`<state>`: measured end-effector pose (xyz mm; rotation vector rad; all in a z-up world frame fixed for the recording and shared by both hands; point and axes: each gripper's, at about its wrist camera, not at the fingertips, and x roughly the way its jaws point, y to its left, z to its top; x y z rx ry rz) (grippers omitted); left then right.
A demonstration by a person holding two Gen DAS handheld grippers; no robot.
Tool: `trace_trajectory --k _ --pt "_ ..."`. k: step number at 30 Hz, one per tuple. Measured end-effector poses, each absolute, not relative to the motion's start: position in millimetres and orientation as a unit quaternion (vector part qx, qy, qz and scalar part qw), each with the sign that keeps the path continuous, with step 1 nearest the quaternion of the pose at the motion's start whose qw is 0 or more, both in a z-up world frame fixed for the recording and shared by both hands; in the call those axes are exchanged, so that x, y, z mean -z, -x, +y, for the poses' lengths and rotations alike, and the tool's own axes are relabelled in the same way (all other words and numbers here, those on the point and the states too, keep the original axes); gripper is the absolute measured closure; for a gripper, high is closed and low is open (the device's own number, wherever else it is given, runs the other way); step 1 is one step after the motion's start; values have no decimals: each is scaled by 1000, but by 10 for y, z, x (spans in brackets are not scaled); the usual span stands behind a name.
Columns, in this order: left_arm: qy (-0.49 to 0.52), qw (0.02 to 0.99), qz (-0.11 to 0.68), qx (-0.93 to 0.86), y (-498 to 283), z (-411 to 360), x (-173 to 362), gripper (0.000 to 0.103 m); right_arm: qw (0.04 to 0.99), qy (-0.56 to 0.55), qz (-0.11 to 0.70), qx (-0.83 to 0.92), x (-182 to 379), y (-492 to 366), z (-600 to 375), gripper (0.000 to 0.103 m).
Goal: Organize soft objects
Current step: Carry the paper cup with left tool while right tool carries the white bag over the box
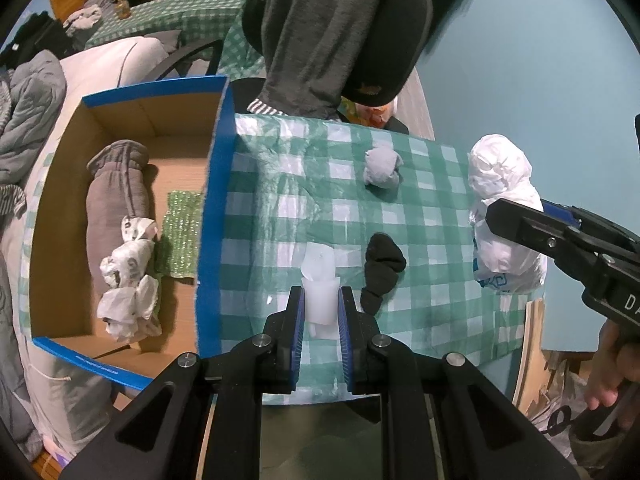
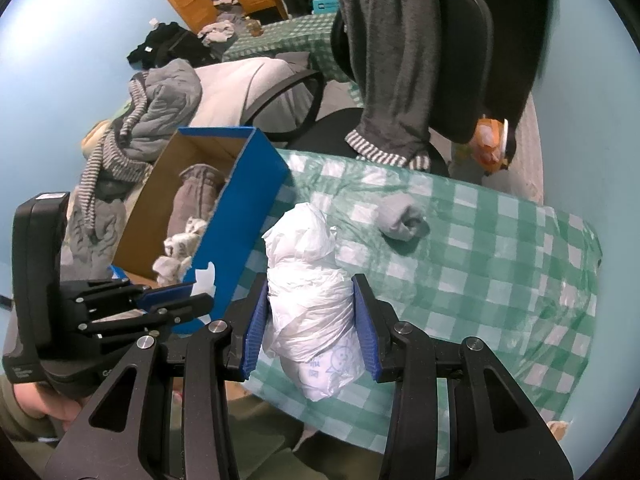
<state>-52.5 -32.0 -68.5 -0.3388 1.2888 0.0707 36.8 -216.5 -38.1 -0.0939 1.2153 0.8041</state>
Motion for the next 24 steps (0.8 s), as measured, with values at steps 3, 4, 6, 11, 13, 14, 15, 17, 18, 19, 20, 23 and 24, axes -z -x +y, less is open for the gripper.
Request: trace_trajectory --k 3,4,6,11,13,14,15,17,18,19,20,23,24 --pt "163 787 593 -38 541 -246 648 87 745 44 553 -371 353 -374 -2097 63" --pt "163 788 593 -40 544 -225 637 87 745 44 551 -373 339 -375 -2065 63" --pt "166 789 590 -44 548 -171 616 87 745 44 549 -376 311 -373 -2015 63" --pt "171 791 584 -56 554 -22 581 87 744 45 543 -387 263 -374 -1866 63" --pt "175 792 582 -61 557 47 566 87 743 48 542 -391 250 -378 -1796 63" --pt "176 792 581 -63 557 72 562 87 742 49 541 -394 245 -378 -1750 63" --pt "177 792 580 -66 559 108 557 87 741 50 540 -397 240 -380 -1718 63" --pt "179 792 579 -71 562 181 548 87 740 53 538 -402 228 -381 -1634 63" --pt "180 793 578 -73 564 213 546 87 739 54 537 -404 225 -378 -1596 63" --pt "181 793 577 -75 567 251 542 87 738 56 536 -406 223 -380 -1555 63" --pt "182 793 577 -77 570 278 537 87 737 57 535 -409 221 -380 -1498 63" --pt "182 794 574 -83 585 377 520 87 734 62 533 -415 221 -378 -1382 63" --pt "182 794 574 -84 590 414 517 87 733 63 532 -418 217 -376 -1334 63"
